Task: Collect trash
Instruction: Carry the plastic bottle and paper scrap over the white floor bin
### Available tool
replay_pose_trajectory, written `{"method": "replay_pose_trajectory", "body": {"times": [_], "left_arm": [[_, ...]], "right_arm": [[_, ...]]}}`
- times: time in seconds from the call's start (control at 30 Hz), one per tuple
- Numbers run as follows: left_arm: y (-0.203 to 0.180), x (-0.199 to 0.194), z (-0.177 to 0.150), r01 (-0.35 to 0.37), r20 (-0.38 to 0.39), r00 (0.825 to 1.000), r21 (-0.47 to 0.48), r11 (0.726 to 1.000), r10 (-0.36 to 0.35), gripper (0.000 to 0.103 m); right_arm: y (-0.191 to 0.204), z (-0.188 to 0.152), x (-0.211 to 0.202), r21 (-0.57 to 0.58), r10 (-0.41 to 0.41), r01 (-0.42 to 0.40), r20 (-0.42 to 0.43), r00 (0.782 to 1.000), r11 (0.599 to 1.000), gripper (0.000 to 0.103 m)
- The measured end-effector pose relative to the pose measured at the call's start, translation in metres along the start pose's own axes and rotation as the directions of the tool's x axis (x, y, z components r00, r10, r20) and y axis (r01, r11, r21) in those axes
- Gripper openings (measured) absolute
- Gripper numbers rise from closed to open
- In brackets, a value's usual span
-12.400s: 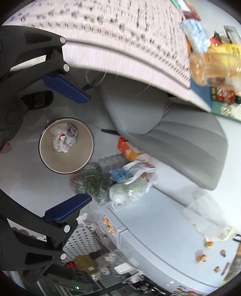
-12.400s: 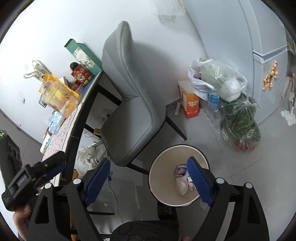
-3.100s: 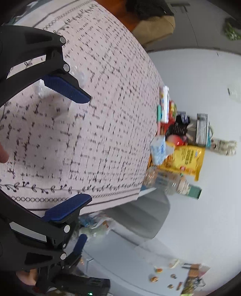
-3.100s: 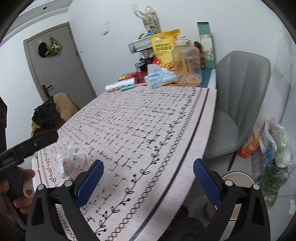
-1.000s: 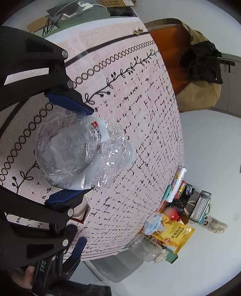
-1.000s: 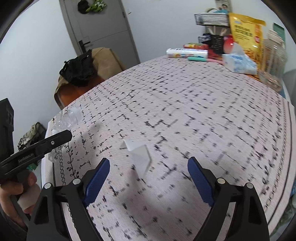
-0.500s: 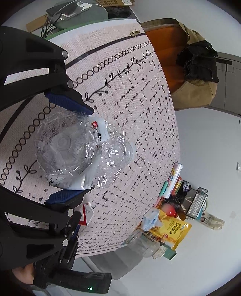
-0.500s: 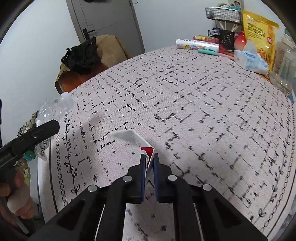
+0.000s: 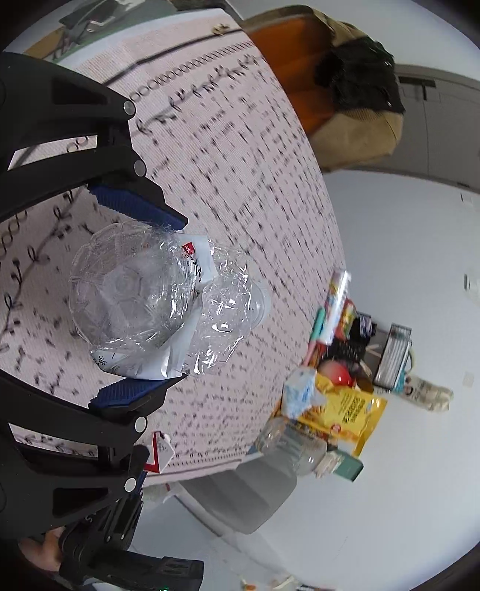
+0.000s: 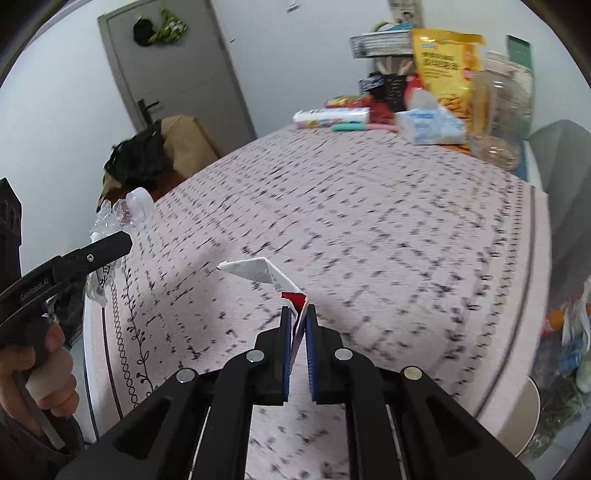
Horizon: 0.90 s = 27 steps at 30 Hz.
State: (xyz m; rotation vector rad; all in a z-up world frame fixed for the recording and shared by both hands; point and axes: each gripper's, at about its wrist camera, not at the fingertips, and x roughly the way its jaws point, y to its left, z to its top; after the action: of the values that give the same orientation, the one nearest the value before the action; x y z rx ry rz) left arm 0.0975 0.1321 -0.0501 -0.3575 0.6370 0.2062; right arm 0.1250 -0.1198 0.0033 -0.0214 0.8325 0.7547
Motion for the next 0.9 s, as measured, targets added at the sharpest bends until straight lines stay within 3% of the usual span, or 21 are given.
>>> {"method": "replay_pose_trajectory", "body": {"times": [0.3, 0.9], "left_arm": [[-0.056, 0.008, 0.013, 0.071, 0.002, 0.997, 0.082, 0.994, -0.071, 0.074], [-0.18, 0.046, 0.005, 0.208, -0.085, 0.977, 0.226, 0.952, -0.194, 0.074]], "right_arm": [[-0.049, -0.004, -0.048, 0.102, -0.03, 0.023, 0.065, 0.997, 0.994, 0.008], [-0.158, -0.042, -0.112, 0.284, -0.206, 0.164, 0.124, 0.971, 0.945, 0.008]]}}
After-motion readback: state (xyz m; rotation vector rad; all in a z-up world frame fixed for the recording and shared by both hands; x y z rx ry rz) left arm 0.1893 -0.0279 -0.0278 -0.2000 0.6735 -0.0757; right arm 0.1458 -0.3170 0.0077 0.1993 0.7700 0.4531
